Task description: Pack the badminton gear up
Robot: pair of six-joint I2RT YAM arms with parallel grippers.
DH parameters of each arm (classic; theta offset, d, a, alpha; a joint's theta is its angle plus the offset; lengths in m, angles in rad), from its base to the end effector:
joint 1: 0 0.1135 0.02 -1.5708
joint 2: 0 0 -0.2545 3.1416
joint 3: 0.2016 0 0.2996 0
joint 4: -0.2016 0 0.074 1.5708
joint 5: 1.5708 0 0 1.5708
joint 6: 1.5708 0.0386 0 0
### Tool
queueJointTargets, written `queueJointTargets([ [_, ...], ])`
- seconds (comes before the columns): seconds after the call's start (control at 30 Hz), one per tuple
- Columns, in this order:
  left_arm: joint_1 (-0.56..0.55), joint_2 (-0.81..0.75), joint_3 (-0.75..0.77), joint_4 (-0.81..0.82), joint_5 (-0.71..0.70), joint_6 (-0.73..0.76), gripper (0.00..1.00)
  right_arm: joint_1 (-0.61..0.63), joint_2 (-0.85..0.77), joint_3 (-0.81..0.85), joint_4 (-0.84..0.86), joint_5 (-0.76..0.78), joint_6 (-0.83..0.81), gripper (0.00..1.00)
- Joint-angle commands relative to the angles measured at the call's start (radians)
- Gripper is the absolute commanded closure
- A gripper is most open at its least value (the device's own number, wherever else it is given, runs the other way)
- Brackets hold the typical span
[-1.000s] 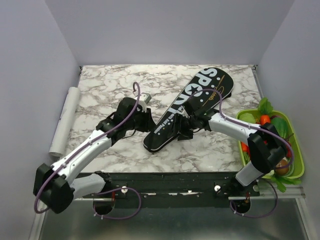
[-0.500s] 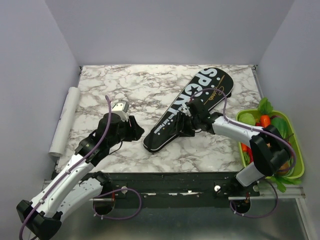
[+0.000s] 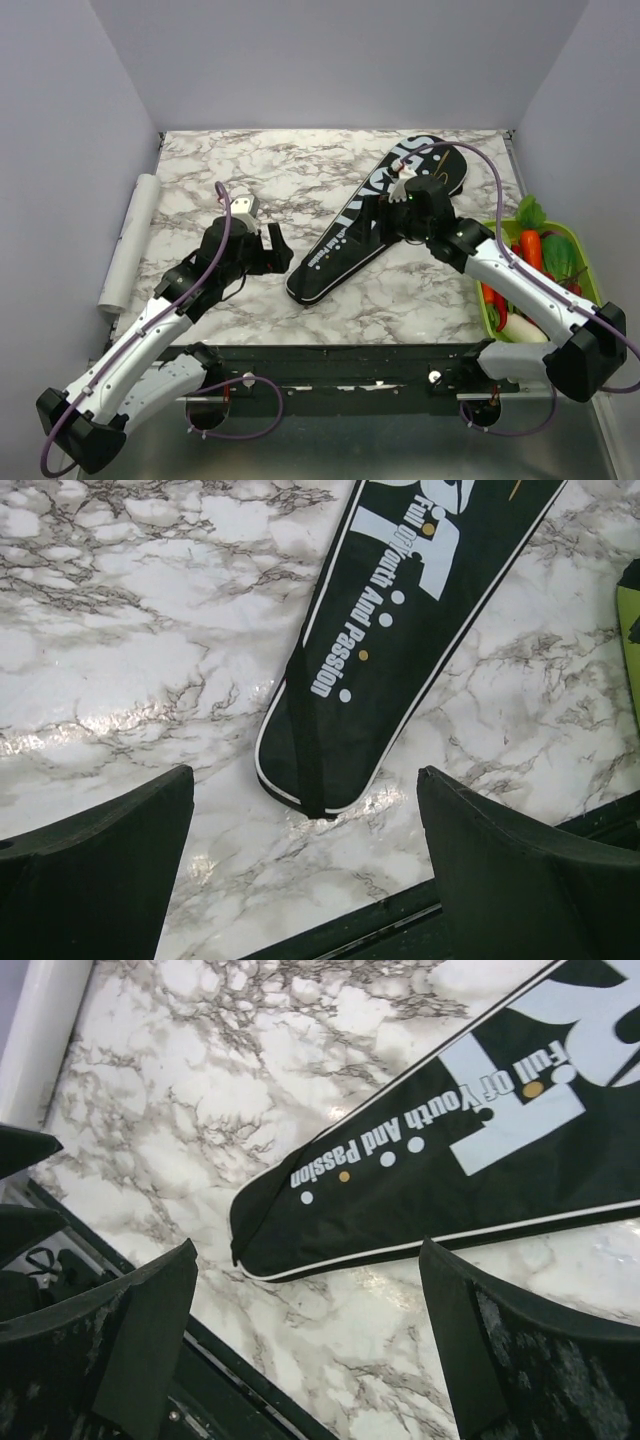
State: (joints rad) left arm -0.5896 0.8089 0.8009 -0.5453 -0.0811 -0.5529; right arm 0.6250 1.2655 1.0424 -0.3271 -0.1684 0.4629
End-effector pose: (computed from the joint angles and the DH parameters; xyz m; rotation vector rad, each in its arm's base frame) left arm 0.1962 -0.1275 0.2962 -0.0093 2.1792 -0.5826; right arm 0.2708 0.2033 0.2912 -0.2845 2.2061 0.8041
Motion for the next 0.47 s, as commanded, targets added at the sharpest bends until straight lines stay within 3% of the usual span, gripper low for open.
queueJointTargets([
  [0.0, -0.003, 0.035, 0.058, 0.022, -0.031, 0.033, 0.01, -0.001, -0.055, 0.018, -0.092, 0.109, -0.085, 0.00],
  [0.33, -0.003, 0.059, 0.055, 0.070, -0.049, 0.022, 0.01, -0.002, -0.104, -0.011, -0.072, 0.056, -0.107, 0.00],
  [0.43, -0.003, 0.055, 0.044, 0.085, -0.051, 0.019, 0.01, -0.002, -0.097, 0.008, -0.099, 0.110, -0.096, 0.00],
])
